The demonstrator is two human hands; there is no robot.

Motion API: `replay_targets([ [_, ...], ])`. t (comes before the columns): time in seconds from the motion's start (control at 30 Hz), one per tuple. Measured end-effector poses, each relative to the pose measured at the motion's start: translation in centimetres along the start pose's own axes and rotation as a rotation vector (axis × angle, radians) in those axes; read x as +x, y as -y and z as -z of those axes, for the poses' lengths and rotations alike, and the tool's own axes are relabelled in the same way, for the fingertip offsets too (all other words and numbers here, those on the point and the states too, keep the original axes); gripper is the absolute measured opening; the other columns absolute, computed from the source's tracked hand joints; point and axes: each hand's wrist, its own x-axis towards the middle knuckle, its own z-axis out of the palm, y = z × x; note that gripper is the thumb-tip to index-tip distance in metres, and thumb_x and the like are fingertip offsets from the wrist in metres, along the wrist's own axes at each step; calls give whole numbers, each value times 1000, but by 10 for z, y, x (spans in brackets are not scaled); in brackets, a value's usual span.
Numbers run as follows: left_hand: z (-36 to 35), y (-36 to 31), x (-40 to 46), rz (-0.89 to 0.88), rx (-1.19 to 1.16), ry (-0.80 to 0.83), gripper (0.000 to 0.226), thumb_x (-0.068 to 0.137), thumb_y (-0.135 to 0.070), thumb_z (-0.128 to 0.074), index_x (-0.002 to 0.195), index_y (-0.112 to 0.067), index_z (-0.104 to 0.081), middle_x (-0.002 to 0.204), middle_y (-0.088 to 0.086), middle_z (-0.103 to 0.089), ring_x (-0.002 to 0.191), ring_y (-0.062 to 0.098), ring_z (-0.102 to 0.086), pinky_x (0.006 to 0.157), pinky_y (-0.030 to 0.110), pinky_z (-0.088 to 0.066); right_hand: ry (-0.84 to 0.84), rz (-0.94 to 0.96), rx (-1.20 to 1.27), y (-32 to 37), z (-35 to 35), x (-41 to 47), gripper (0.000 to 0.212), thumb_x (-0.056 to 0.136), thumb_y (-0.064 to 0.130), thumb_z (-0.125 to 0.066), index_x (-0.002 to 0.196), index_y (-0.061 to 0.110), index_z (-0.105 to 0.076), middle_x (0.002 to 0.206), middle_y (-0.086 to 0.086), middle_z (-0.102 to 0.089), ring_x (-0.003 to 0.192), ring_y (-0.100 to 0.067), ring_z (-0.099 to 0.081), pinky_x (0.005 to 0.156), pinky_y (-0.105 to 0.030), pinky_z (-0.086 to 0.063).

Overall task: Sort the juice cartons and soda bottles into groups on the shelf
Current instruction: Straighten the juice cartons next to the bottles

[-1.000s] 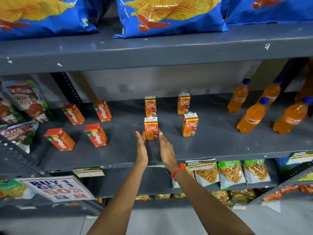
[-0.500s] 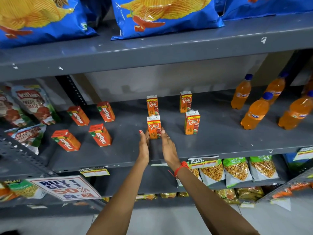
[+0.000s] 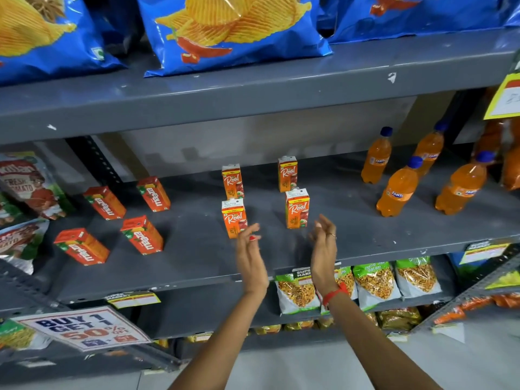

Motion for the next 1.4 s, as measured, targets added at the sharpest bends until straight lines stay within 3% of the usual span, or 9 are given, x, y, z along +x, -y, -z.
replay_targets([
  [0.07,-27,2,4,126,-45,188,30,96,-25,-30,118,-24,-51,129,7,-52,116,20,-51,94,35,-43,93,-4,-114,1,4,14,39,97,33,-39,133,19,-41,133,5,-46,129,-13,-41,99,-19,-35],
  [0.13,-44,7,14,331,-131,252,40,98,-26,-24,134,-14,-36,147,8,-35,134,19,-33,112,36,-26,196,-22,-200,-2,-2,21,46,97,38,-34,139,18,-36,142,0,-43,132,-13,-38,107,-26,-31],
  [0.23,-62,6,22,471,-222,327,49,97,-35,-17,138,-10,-29,150,8,-27,133,12,-29,109,27,-21,268,-23,-242,1,-3,29,53,94,49,-30,139,21,-39,142,-1,-46,132,-12,-40,112,-32,-29],
  [0.33,-71,3,22,455,-190,380,53,96,-39,-12,136,-11,-33,149,8,-31,131,11,-31,108,26,-21,255,-33,-231,8,1,33,66,85,62,-28,136,23,-43,137,0,-51,127,-11,-45,107,-28,-32],
  [0.9,-66,1,23,411,-51,463,53,97,-36,-7,137,-11,-31,149,11,-29,138,20,-27,112,30,-18,257,-20,-238,12,6,25,74,81,66,-23,143,26,-31,148,-1,-40,136,-14,-34,116,-38,-24],
  [1.1,-68,3,20,414,-66,399,54,97,-37,-11,136,-8,-35,148,13,-33,136,22,-30,115,34,-17,277,-37,-266,12,12,26,59,91,57,-23,144,31,-23,152,2,-31,138,-10,-27,112,-30,-19],
  [1.2,-71,1,14,434,-133,237,53,97,-37,-16,135,-6,-36,146,14,-35,135,22,-33,113,33,-18,221,-27,-229,11,26,30,53,94,52,-27,143,34,-23,153,6,-27,131,0,-24,106,-23,-18],
  [1.27,-75,1,1,399,-132,81,48,97,-35,-23,134,-9,-38,144,11,-40,133,19,-36,110,30,-22,125,-24,-142,13,42,33,49,93,49,-34,140,34,-32,151,4,-33,136,-8,-29,112,-30,-23],
  [1.4,-102,-7,-37,71,91,-123,39,93,-32,-32,122,-13,-50,124,-2,-48,108,-27,-33,88,-3,-25,-113,-11,49,25,86,45,29,96,33,-41,124,26,-47,137,-8,-49,127,-24,-46,108,-50,-36],
])
